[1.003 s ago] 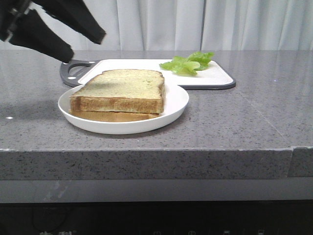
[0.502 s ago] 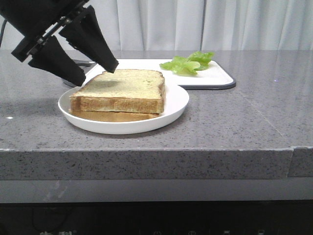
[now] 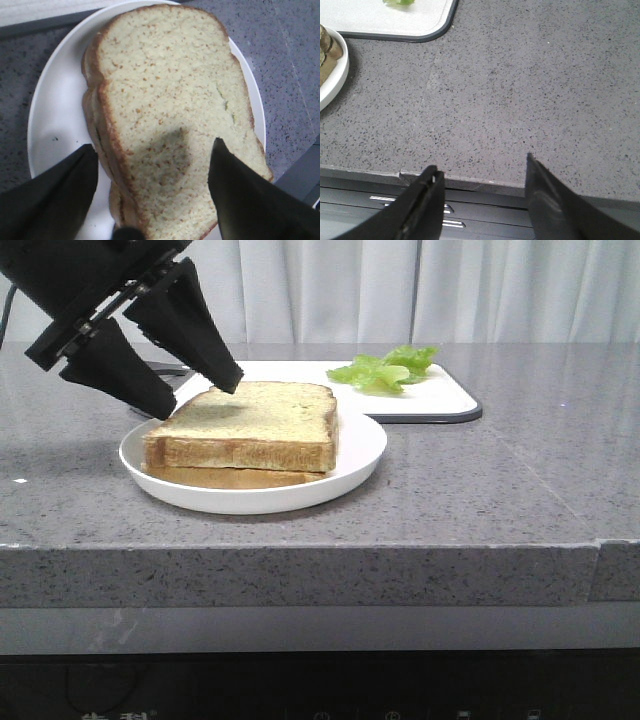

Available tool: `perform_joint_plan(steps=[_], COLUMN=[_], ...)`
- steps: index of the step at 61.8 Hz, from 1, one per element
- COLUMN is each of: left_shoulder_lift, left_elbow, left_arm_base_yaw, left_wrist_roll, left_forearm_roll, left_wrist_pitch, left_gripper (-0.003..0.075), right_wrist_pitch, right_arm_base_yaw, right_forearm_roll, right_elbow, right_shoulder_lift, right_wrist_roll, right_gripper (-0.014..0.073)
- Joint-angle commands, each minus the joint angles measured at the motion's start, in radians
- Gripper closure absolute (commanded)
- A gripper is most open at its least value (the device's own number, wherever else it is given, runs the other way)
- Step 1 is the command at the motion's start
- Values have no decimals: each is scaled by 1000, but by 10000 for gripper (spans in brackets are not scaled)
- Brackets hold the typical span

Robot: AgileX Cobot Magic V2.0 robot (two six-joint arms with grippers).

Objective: Left arm grabs bread, right arm adds lettuce
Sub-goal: 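Lower the left gripper onto the top bread slice and close it, then lift the top bread slice off the plate with the left gripper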

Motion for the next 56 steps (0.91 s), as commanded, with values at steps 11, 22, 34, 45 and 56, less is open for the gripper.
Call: perform_joint_plan(steps=[11, 22, 34, 45, 56], left_shoulder_lift=[-8, -3, -3, -3, -5], left_elbow=[-33, -33, -33, -33, -33], left_arm_base_yaw=[-9, -9, -9, -9, -9], left_wrist_roll=[-7, -7, -7, -7, -7], left_forearm_roll=[-42, -49, -49, -50, -54], left_wrist_pitch=[7, 30, 30, 30, 35], left_gripper=[249, 258, 402, 550, 670], right_wrist_pitch=[-60, -53, -46, -44, -44], right_arm_base_yaw=[-5, -5, -5, -5, -5], right_forearm_roll=[7, 6, 6, 6, 6], right_elbow=[-36, -36, -36, -36, -36], right_shoulder_lift=[14, 14, 14, 14, 14], right_wrist_roll=[-12, -12, -12, -12, -12], right_gripper=[198, 198, 198, 198, 198])
